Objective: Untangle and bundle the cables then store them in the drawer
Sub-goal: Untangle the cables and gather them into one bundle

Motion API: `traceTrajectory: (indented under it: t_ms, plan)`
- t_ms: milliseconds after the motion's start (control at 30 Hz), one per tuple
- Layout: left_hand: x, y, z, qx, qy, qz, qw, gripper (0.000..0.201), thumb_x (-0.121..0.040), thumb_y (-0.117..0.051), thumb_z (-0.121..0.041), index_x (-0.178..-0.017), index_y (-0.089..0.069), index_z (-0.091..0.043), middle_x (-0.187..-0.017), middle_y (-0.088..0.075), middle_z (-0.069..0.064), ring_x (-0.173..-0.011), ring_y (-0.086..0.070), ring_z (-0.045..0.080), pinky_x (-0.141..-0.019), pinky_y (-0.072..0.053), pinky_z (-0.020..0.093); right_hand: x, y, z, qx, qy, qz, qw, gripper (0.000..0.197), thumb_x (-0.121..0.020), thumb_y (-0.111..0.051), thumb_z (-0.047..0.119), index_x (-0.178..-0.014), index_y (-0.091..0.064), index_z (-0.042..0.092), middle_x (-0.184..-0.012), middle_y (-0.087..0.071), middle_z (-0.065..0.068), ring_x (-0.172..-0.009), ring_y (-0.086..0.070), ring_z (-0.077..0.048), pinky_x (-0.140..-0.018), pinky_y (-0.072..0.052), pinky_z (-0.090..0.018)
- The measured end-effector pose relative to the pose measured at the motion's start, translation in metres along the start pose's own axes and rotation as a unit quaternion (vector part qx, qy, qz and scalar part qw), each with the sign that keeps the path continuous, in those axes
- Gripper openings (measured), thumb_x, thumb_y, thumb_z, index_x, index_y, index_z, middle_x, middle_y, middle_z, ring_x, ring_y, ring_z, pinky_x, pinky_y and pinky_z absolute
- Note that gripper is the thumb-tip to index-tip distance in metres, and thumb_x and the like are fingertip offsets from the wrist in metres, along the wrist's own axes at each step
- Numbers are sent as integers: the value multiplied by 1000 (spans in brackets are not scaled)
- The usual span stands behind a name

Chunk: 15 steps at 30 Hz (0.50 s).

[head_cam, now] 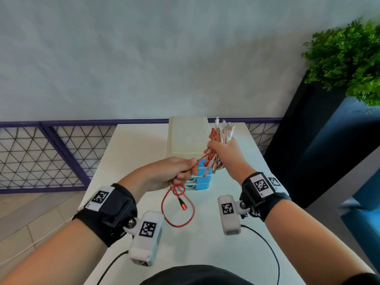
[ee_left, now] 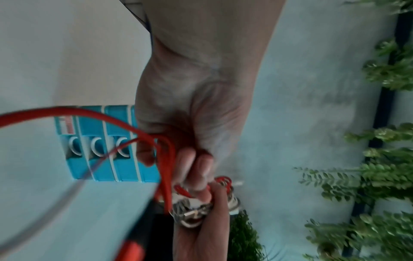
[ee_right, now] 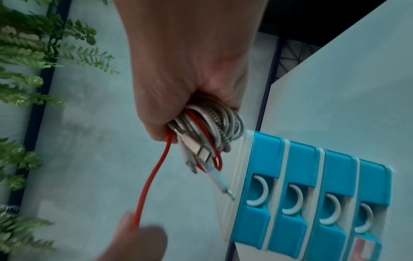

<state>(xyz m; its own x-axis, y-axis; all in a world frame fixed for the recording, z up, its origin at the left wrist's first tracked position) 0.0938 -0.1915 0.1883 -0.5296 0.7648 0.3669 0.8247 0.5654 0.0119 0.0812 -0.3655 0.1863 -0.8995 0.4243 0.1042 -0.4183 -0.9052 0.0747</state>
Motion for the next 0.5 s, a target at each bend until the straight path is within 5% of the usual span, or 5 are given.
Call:
traceTrajectory:
  t_ms: [167, 300, 367, 433, 500]
  plan:
    - [12, 1, 18, -93, 27, 131, 987, 32, -102, -32, -26, -98, -61, -13, -72, -54, -4, -71, -55, 7, -76, -45, 17, -6, 16, 7, -45, 12, -44, 998, 2, -86, -59, 12, -87, -58, 14, -69, -71, -4, -66, -70, -21, -65, -57, -38]
    - [12, 3, 19, -231, 70, 171, 955, 30, -102, -38, -25, -116, -63, -14, -92, -64, -1, -93, -57, 10, -95, -42, 23, -5, 16, 8, -71, 18, -63, 995, 9, -89, -55, 11, -82, -58, 14, -67, -70, -2, -60, -69, -18, -59, -56, -34]
    - [7, 7, 21, -282, 86, 139, 945, 27, -100, -45, -27, -113, -67, -20, -91, -69, -5, -93, -58, 9, -101, -45, 30, -6, 16, 6, -99, 1, -45, 994, 7, -90, -56, 11, -84, -60, 11, -70, -70, -5, -65, -70, -21, -63, -58, -37]
    - [0, 16, 21, -371, 85, 39, 924, 18, -93, -55, -36, -97, -72, -34, -86, -71, -13, -91, -59, 10, -106, -40, 46, -6, 16, 4, -148, -23, 3, 989, 5, -91, -58, 10, -86, -60, 8, -71, -69, -7, -72, -70, -25, -74, -59, -45]
    - [-4, 26, 13, -481, 69, -126, 865, 12, -84, -63, -45, -86, -73, -39, -85, -70, -19, -93, -56, 8, -111, -15, 52, -5, 16, 2, -171, -49, 59, 982, 5, -92, -58, 9, -89, -60, 5, -76, -66, -10, -77, -70, -27, -81, -57, -50]
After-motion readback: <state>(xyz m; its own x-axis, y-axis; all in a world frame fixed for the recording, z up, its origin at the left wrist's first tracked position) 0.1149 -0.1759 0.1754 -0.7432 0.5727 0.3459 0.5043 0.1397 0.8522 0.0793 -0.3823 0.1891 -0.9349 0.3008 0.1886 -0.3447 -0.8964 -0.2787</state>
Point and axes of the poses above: each hand's wrist, its own x-axis away from the middle knuckle, its own y-axis out of the back of the hand, z = x × y, the point moved 3 cm from there along -x, towards the middle knuckle
